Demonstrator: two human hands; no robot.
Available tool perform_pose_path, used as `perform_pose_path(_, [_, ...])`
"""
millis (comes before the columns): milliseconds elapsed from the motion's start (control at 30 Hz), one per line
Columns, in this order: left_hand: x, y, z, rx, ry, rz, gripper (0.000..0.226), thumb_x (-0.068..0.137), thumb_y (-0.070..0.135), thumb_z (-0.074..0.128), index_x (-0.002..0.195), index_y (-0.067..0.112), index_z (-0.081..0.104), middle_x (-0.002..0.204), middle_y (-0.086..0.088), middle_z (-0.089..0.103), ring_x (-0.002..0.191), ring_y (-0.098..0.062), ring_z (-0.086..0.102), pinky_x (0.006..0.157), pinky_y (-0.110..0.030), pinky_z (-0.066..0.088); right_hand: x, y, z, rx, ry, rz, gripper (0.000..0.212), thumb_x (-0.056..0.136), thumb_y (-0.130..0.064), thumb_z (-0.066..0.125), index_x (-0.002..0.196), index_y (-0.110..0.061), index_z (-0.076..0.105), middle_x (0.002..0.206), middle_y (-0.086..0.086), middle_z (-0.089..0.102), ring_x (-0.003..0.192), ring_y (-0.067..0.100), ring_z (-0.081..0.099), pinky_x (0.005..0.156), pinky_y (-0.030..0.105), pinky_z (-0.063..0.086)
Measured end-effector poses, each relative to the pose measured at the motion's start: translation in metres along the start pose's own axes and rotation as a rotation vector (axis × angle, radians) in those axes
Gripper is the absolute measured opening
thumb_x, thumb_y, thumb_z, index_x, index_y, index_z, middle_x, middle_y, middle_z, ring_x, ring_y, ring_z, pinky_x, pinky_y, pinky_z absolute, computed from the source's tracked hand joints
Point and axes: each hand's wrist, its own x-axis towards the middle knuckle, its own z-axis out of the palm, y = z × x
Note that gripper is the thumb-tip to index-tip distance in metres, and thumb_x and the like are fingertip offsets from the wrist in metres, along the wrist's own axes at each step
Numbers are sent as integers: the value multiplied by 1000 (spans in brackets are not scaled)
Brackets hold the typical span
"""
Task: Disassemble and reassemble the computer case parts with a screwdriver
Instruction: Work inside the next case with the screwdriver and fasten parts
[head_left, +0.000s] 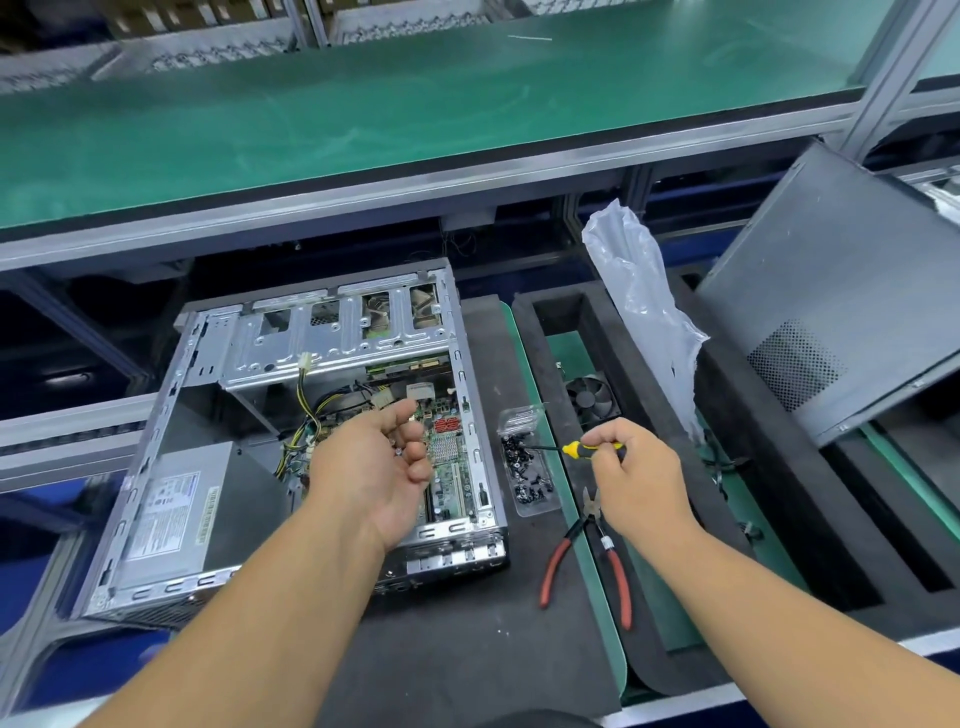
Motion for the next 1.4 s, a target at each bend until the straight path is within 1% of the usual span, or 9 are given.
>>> perform_pose_path(167, [3, -7, 2, 87, -1, 95, 21, 98, 8, 54, 111, 8, 70, 65, 0, 55, 54, -9, 42, 44, -21, 32, 1, -5, -5, 35, 25, 3, 37, 93, -7, 50, 79, -37, 67, 67, -12, 66, 46, 6, 50, 45, 16, 36])
perform_pose_path(267, [5, -9, 0, 569, -32, 384, 19, 98, 14, 58, 103, 22, 75, 68, 4, 59, 51, -3, 47, 55, -23, 54, -1, -11, -17, 89, 65, 6, 37, 90, -7, 50, 81, -38, 68, 70, -15, 68, 43, 6, 45, 41, 14, 34])
perform_pose_path(367, [5, -7, 9, 1171, -204, 719, 12, 95, 28, 63, 90, 34, 72, 66, 14, 65, 41, -1, 48, 44, -21, 45, -4, -14, -31, 119, 82, 1, 39, 89, -8, 50, 83, -42, 68, 74, -8, 71, 41, 6, 39, 38, 15, 32])
perform_pose_path(467, [3, -7, 33, 1760, -345, 993, 15, 94, 44, 62, 104, 39, 71, 88, 20, 70, 73, 0, 63, 66, -26, 52, -9, -16, -41, 164, 71, -7, 35, 86, -12, 49, 83, -40, 69, 79, -1, 74, 41, 7, 36, 38, 21, 32])
perform_pose_path(533, [5, -14, 51, 1922, -437, 1115, 21, 94, 46, 62, 113, 40, 70, 102, 15, 73, 94, -13, 67, 76, -32, 54, -12, -18, -45, 174, 67, -16, 31, 83, -16, 47, 82, -40, 68, 79, 3, 74, 42, 8, 36, 38, 22, 32])
perform_pose_path(667, [12, -29, 78, 2191, -404, 1133, 27, 94, 44, 65, 118, 33, 67, 106, 4, 74, 99, -27, 69, 79, -42, 59, -18, -21, -56, 192, 78, -15, 29, 77, -21, 46, 81, -38, 69, 78, 7, 74, 43, 7, 36, 39, 22, 32])
perform_pose_path(967, [30, -43, 93, 2333, -433, 1265, 20, 94, 48, 66, 96, 29, 67, 86, 4, 70, 83, -26, 69, 76, -39, 57, -28, -29, -74, 255, 119, -9, 28, 76, -21, 48, 78, -38, 71, 78, 3, 74, 50, 13, 45, 45, 25, 37])
perform_pose_path(1133, [40, -49, 97, 2388, -415, 1298, 11, 95, 31, 63, 84, 26, 63, 79, 4, 68, 75, -25, 66, 68, -33, 48, -30, -29, -76, 279, 130, 0, 32, 82, -13, 51, 78, -37, 71, 77, 4, 73, 51, 14, 44, 46, 28, 36])
perform_pose_path(1400, [45, -50, 114, 2414, -416, 1003, 8, 90, 21, 71, 86, 19, 64, 79, -1, 67, 75, -28, 67, 68, -40, 59, -31, -5, -79, 309, 212, 150, 27, 79, -16, 48, 77, -32, 70, 72, 11, 71, 53, 18, 45, 47, 34, 36])
